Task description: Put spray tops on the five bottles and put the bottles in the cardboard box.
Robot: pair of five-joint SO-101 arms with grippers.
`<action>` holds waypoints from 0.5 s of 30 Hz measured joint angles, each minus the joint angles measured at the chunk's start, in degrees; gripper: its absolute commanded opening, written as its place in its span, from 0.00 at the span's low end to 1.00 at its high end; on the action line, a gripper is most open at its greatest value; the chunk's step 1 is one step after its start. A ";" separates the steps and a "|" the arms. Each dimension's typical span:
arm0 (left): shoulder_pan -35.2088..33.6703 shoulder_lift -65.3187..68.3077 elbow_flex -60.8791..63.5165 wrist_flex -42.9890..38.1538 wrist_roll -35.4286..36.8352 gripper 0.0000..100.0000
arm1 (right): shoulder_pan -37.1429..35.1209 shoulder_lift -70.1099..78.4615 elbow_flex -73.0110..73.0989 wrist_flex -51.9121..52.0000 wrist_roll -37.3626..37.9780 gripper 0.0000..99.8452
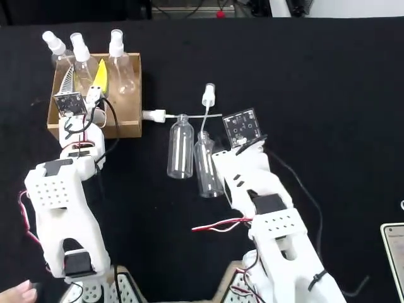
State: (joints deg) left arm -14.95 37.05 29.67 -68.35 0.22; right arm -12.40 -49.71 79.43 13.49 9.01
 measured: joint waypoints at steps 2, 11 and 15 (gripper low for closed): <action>0.00 0.00 0.00 0.00 -0.09 0.19 | 0.00 0.00 0.00 0.00 0.00 0.03; 0.00 0.00 0.00 0.00 -0.35 0.19 | 0.00 0.00 0.00 0.00 0.00 0.03; 0.00 0.00 0.00 0.00 -0.53 0.19 | 0.00 0.00 0.00 0.00 0.00 0.03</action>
State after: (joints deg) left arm -14.95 37.05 29.67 -68.35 -0.31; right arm -12.40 -49.71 79.43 13.49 9.01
